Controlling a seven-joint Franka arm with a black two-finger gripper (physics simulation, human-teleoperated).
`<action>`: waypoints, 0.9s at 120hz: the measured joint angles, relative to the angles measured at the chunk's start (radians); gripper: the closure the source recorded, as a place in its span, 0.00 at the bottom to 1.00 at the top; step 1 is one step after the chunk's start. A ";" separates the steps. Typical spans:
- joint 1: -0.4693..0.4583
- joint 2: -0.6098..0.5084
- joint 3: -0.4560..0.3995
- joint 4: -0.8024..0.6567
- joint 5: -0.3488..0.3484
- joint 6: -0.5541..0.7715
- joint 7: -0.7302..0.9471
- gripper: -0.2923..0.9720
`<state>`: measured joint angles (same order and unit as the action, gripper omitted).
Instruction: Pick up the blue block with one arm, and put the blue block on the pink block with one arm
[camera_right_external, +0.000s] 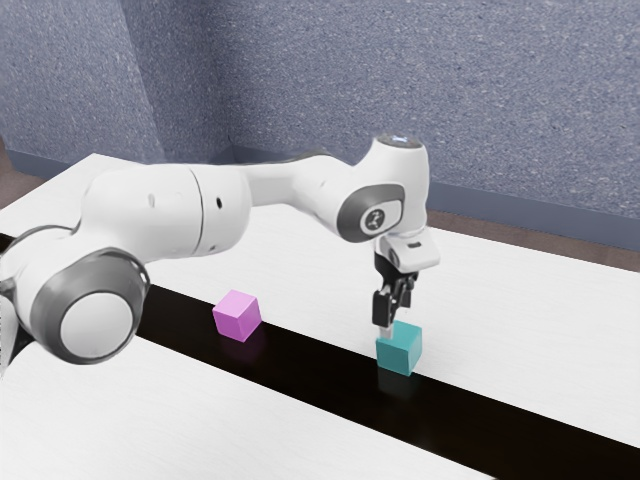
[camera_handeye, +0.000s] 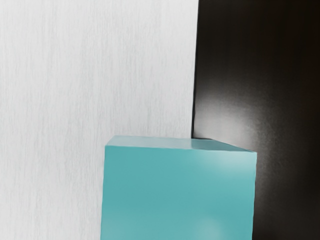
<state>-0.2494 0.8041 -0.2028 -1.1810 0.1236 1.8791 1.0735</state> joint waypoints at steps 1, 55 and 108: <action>0.000 0.001 0.001 0.001 0.000 0.000 0.000 0.23; -0.019 0.062 0.007 0.004 -0.001 0.011 0.006 0.23; -0.028 0.022 0.008 -0.009 0.004 0.009 -0.008 0.51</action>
<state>-0.2769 0.8265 -0.1950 -1.1895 0.1273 1.8878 1.0658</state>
